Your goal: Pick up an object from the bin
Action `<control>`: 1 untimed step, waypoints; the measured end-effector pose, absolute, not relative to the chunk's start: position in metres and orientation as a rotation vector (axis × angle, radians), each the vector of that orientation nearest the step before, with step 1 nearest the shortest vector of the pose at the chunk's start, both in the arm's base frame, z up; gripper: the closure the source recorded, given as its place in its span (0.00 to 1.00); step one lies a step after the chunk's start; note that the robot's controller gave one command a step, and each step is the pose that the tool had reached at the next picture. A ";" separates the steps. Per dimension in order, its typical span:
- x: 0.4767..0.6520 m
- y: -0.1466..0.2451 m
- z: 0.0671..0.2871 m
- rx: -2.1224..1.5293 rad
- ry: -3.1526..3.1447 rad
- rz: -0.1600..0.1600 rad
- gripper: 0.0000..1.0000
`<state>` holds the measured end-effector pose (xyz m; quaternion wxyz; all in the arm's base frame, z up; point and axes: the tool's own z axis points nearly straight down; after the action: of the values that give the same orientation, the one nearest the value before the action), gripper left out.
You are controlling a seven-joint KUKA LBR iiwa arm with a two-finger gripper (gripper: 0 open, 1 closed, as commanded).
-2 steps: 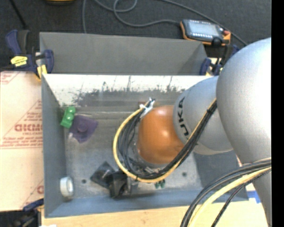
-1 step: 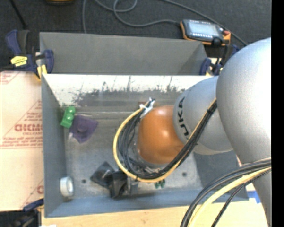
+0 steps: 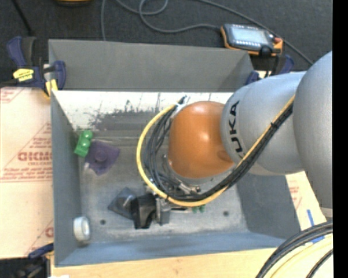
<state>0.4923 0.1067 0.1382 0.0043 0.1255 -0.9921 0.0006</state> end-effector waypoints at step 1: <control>0.494 0.138 0.120 0.400 -3.121 -0.002 1.00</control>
Offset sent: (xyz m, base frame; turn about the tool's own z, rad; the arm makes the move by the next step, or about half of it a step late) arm 0.0198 -0.0220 0.1140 -0.0141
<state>0.4935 0.1376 0.1196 -0.0027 0.1272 -0.9919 -0.0007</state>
